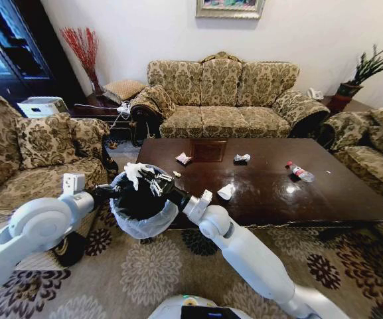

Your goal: Move to the front of the table and place the trash on the table into the trash bin.

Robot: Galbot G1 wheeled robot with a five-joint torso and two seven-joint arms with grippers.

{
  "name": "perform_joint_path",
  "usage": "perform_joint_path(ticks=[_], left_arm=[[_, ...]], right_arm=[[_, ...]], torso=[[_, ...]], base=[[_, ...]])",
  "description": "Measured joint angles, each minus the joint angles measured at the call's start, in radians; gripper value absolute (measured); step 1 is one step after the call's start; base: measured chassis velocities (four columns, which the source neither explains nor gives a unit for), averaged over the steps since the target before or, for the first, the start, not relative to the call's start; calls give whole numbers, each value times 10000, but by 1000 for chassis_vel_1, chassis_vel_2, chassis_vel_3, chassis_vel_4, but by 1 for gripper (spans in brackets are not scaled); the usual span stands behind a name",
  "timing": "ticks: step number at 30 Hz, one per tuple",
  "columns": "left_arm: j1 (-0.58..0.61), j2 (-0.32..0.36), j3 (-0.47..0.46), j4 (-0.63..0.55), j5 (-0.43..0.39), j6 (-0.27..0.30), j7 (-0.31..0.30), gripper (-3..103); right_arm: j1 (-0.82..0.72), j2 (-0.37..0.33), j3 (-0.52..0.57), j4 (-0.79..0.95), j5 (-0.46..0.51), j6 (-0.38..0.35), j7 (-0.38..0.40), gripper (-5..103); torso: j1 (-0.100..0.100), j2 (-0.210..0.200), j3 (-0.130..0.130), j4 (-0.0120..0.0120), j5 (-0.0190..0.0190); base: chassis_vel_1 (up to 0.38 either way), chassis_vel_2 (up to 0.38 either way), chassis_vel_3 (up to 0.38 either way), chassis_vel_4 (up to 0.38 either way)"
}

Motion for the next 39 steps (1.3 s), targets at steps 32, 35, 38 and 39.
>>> perform_joint_path(ticks=[32, 35, 38, 39], left_arm=[[198, -415, -1444, 1346, 269, -332, 316, 0], [247, -484, -1542, 1213, 273, -355, 328, 0], [383, -680, -1658, 899, 300, -380, 320, 0], [383, -680, -1658, 899, 300, -380, 320, 0]], right_arm=[[-3216, -663, 4268, -637, -141, -706, 3274, 100], [-3014, -482, 4210, -1195, -167, -632, 3061, 100], [-2600, -151, 3877, -2056, -524, -563, 2879, 100], [-2600, -151, 3877, -2056, -524, -563, 2879, 100]], torso=[[-3, 1, -2, 0, 2], [-4, 1, -2, 1, 0], [-5, 2, -2, 2, 1], [-5, 2, -2, 2, 1]], base=[[-1, 2, 2, -1], [-64, 87, 98, -62], [-161, 156, 156, -151], [-206, 182, 168, -167]])
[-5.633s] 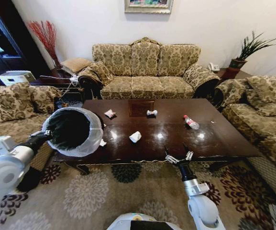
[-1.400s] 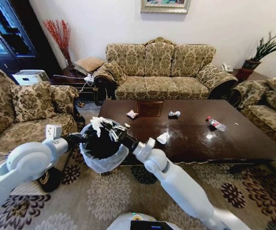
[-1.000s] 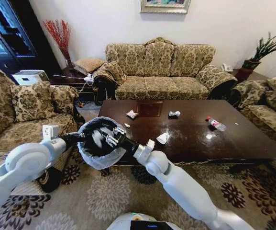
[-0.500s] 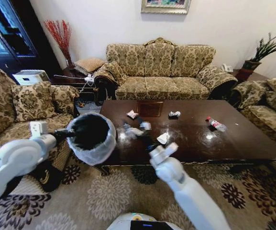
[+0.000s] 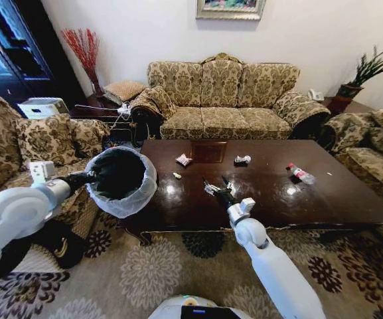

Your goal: Move to the front of the table and place the trash on the table into the trash bin.

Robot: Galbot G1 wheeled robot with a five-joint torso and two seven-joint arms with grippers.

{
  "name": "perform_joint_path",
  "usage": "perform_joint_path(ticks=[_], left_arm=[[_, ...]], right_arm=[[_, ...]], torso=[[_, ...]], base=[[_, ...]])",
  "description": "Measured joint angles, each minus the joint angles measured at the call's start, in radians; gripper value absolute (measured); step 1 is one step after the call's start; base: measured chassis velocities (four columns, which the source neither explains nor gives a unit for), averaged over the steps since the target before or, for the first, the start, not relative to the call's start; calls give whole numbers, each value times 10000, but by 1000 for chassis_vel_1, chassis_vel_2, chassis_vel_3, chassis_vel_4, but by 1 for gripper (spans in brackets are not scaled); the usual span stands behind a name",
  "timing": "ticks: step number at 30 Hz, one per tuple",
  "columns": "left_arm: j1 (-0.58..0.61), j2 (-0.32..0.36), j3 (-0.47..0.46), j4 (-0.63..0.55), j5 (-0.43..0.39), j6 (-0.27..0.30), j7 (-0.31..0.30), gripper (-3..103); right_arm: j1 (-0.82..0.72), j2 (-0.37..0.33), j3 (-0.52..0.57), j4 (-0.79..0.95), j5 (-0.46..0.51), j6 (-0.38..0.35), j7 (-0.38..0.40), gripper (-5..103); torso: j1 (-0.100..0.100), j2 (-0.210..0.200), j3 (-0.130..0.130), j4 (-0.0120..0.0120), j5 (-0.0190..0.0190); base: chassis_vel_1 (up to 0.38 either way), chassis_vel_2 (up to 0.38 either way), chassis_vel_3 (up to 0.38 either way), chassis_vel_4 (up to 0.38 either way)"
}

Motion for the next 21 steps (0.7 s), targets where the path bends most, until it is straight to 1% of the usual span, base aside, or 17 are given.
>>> perform_joint_path(ticks=[2, 3, 5, 7, 8, 10, 11, 12, 13, 14, 15, 16, 17, 18, 19, 20, 21], left_arm=[[232, -28, -280, -168, -14, -10, 8, 0], [232, -28, -280, -168, -14, -10, 8, 0], [423, 19, -648, -253, -171, -10, 2, 0], [572, 49, -1004, -384, -345, 26, -66, 0], [572, 49, -1004, -384, -345, 26, -66, 0], [731, 12, -1208, -501, -389, 33, -105, 0], [831, -27, -1339, -584, -406, 44, -117, 0], [1050, -111, -1576, -754, -423, 60, -113, 0], [1050, -111, -1576, -754, -423, 60, -113, 0], [1198, -202, -1719, -873, -419, 63, -61, 0], [1254, -283, -1746, -923, -387, 47, -4, 0], [1254, -283, -1746, -923, -387, 47, -4, 0], [1308, -405, -1754, -999, -347, 30, 25, 0], [1422, -568, -1835, -1118, -319, 27, 52, 0], [1422, -568, -1835, -1118, -319, 27, 52, 0], [1630, -738, -2030, -1231, -295, 21, 69, 0], [1845, -861, -2237, -1297, -270, 13, 86, 0]], right_arm=[[475, 233, -315, -794, -276, 22, -164, 100], [475, 233, -315, -794, -276, 22, -164, 100], [1015, 587, -546, -1665, -478, 21, -289, 100], [1566, 1149, -721, -2550, -799, 52, -555, 100], [1566, 1149, -721, -2550, -799, 52, -555, 100], [1642, 1446, -825, -2749, -1028, -13, -749, 100], [1614, 1547, -931, -2772, -1151, -98, -846, 100], [1528, 1701, -1105, -2849, -1450, -109, -1123, 100], [1528, 1701, -1105, -2849, -1450, -109, -1123, 100], [1513, 1867, -1202, -3139, -1789, 69, -1594, 100], [1556, 1984, -1253, -3437, -2025, 365, -1811, 100], [1556, 1984, -1253, -3437, -2025, 365, -1811, 100], [1663, 2167, -1310, -3862, -2348, 810, -1960, 100], [1835, 2428, -1334, -4364, -2744, 1191, -2021, 100], [1835, 2428, -1334, -4364, -2744, 1191, -2021, 100], [2083, 2800, -1310, -5046, -3193, 1614, -2026, 100], [2257, 3070, -1271, -5542, -3426, 1857, -2025, 100]], torso=[[2, 0, 1, -4, -2], [2, 0, 1, -4, -2], [9, -2, 5, -4, -1], [15, -3, 6, -3, 9], [15, -3, 6, -3, 9], [19, -5, 7, -4, -1], [20, -5, 8, -5, -6], [20, -6, 9, -4, -5], [20, -6, 9, -4, -5], [16, -6, 8, -4, 1], [11, -5, 6, -6, 1], [11, -5, 6, -6, 1], [0, -4, 1, -6, -8], [-12, 2, -6, -5, -5], [-12, 2, -6, -5, -5], [-13, 5, -7, -1, 0], [-12, 4, -5, 1, 2]], base=[[-224, 201, 201, -230], [-241, 201, 201, -255], [-239, 191, 232, -247], [-219, 202, 218, -205], [-219, 162, 207, -205], [-185, 162, 160, -123], [-95, 125, -2, -27], [-27, 67, -2, -13], [-27, 67, -2, -13], [0, 0, 0, 0], [0, 0, 0, 0], [0, 0, 0, 0], [0, 0, 0, 0], [0, 0, 0, 0], [0, 0, 0, 0], [52, -57, -39, 35], [61, -57, -21, 73]])
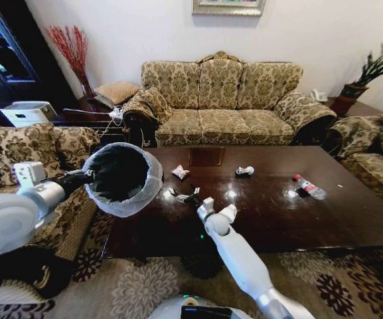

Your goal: Move to the front of the table and place the trash on the table into the trash bin.

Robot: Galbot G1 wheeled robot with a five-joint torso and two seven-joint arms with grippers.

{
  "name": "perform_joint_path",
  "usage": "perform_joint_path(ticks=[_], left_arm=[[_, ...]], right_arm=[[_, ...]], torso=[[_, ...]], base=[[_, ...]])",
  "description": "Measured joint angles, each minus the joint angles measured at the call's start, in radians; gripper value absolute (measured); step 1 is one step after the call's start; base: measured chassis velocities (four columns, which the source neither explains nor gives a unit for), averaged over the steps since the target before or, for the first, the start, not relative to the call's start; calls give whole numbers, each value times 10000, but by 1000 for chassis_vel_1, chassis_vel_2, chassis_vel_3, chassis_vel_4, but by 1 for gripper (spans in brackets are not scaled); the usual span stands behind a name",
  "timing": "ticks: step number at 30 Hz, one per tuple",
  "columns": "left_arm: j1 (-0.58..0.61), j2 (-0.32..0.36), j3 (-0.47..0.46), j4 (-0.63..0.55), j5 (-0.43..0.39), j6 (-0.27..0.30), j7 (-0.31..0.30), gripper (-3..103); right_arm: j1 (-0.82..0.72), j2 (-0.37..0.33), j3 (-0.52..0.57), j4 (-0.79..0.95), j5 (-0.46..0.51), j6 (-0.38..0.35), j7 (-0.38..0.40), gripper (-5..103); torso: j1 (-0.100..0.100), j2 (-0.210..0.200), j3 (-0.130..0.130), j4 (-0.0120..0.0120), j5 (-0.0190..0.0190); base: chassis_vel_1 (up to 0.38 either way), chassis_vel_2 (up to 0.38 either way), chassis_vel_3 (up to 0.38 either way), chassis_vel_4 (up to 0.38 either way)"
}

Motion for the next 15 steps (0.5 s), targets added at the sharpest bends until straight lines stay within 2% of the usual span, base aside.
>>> perform_joint_path(ticks=[5, 10, 15], left_arm=[[546, -214, -510, -167, 64, -126, 62, 0], [703, -279, -539, -327, 68, -252, 75, 0], [593, -359, -273, -337, 134, -287, 76, 0]], right_arm=[[429, 799, 140, -1344, -153, 221, 320, 100], [454, 850, 267, -1670, -129, -172, 1167, 100], [645, 831, 360, -2186, -161, -182, 1196, 100]], torso=[[20, -4, 8, 2, 0], [19, -5, 9, -7, -2], [14, -5, 6, -3, -1]], base=[[3, -10, -8, 29], [0, 0, 0, 0], [0, 0, 0, 0]])
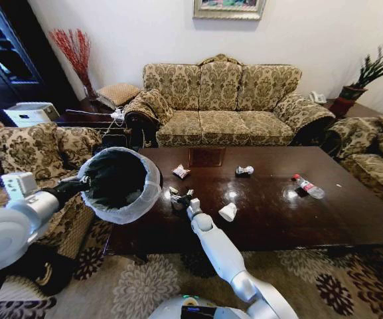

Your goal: Move to the front of the table and place the trash on the table into the trash bin.

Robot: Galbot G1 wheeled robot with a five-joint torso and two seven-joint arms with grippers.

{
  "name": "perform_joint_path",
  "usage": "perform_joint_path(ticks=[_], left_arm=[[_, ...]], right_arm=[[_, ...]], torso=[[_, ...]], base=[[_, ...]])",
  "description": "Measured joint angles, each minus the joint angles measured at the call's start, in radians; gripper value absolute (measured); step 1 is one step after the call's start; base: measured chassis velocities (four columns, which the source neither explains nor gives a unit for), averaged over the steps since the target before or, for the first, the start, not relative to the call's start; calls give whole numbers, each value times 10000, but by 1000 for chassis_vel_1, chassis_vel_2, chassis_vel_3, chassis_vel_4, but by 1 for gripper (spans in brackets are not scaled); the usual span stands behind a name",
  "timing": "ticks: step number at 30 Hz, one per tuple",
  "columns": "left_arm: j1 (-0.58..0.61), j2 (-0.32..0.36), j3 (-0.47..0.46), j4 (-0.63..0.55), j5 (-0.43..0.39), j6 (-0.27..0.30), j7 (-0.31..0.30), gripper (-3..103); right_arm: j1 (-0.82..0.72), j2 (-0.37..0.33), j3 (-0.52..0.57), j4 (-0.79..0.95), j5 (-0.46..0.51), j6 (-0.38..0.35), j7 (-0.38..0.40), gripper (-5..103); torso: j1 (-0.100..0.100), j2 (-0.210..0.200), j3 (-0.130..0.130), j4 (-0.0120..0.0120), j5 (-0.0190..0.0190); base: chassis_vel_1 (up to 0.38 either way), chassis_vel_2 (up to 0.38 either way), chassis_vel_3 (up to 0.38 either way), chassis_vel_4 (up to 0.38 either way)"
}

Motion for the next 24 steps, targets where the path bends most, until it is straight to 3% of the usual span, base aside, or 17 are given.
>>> perform_joint_path(ticks=[11, 14, 16, 19, 22, 24], left_arm=[[-76, -78, 171, -5, 23, -56, 67, 0], [-223, -67, 323, -17, 25, -163, 65, 0], [-374, -66, 468, -74, 23, -208, 58, 0], [-439, -33, 597, -87, 85, -219, 60, 0], [-440, -56, 605, -78, 162, -221, 88, 0], [-427, -95, 601, -61, 192, -222, 123, 0]], right_arm=[[375, -25, -122, -380, 109, 198, -442, 100], [451, -30, -143, -449, 125, -54, -523, 101], [466, -30, -177, -566, 160, -115, -662, 98], [479, -36, -144, -901, 94, 42, -889, 83], [484, -37, -100, -1044, 82, 232, -1007, 77], [525, -37, -83, -1191, 75, 415, -1110, 66]], torso=[[1, 0, 0, 0, 0], [3, -1, 1, 1, -1], [4, 0, 1, 0, 1], [3, 0, 0, -2, 1], [2, 0, 0, -2, 0], [2, 0, 0, -2, 0]], base=[[0, 0, 0, 0], [0, 0, 0, 0], [0, 0, 0, 0], [0, 0, 0, 0], [0, 0, 0, 0], [0, 0, 0, 0]])
